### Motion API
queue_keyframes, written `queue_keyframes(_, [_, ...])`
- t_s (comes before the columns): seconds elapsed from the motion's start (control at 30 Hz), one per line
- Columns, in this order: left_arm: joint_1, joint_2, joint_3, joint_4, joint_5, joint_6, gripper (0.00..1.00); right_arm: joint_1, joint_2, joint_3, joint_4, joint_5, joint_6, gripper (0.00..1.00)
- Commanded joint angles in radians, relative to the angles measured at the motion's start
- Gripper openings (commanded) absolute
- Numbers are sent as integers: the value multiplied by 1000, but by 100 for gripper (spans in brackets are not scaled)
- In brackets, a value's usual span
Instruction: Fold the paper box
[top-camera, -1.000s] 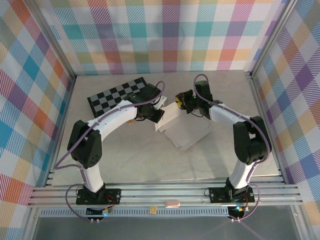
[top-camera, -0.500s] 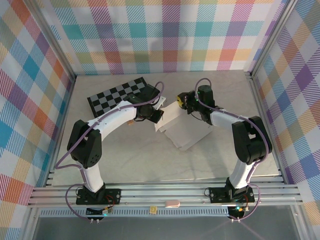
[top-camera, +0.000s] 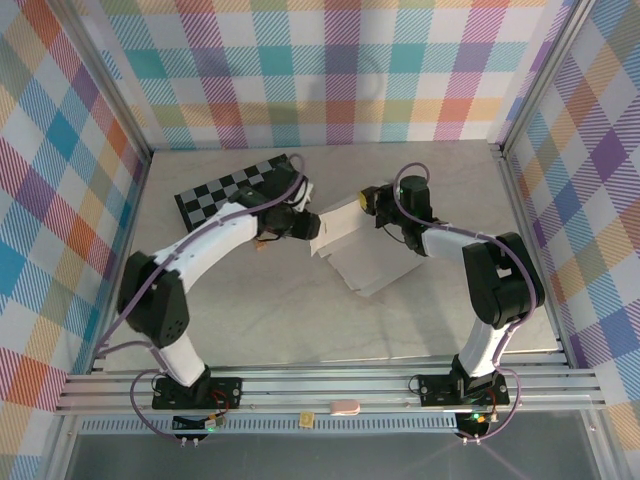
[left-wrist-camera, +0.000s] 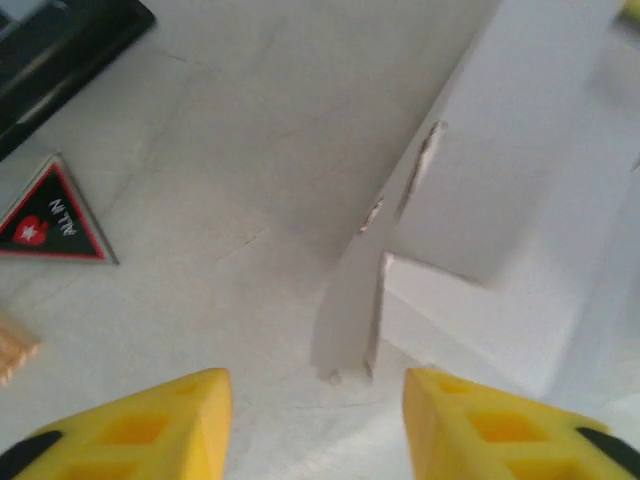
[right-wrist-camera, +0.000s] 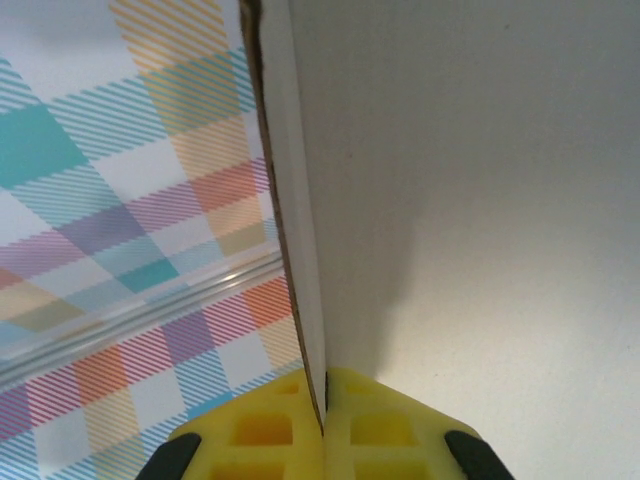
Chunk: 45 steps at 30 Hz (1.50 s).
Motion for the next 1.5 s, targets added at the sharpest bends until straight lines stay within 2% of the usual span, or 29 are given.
queue_keyframes(0.0, [16, -125, 3, 29, 31, -305, 53, -3, 5, 35, -21, 42, 49, 0])
queue_keyframes(0.07, [27, -122, 25, 53, 71, -447, 52, 2, 5, 52, -48, 44, 44, 0])
queue_keyframes(0.17, [28, -52, 109, 30, 97, -580, 51, 11, 3, 62, -78, 58, 40, 0])
queue_keyframes(0.27, [31, 32, 196, -6, 124, -659, 49, 17, 9, 65, -90, 63, 41, 0])
queue_keyframes(0.43, [31, 111, 261, 32, 134, -754, 49, 24, 10, 57, -91, 70, 45, 0])
queue_keyframes(0.53, [25, 130, 247, 85, 154, -824, 48, 24, 5, 57, -101, 72, 42, 0])
queue_keyframes(0.77, [25, 84, 209, 89, 74, -909, 47, 24, -6, 51, -116, 79, 38, 0])
queue_keyframes(1.0, [5, -18, 31, 168, 94, -1097, 49, 24, -3, 58, -128, 78, 38, 0])
queue_keyframes(1.27, [23, 30, -42, 328, 126, -1180, 49, 25, -17, 48, -129, 78, 41, 0])
queue_keyframes(1.47, [39, 71, -26, 352, 119, -1170, 48, 25, -26, 42, -130, 72, 41, 0])
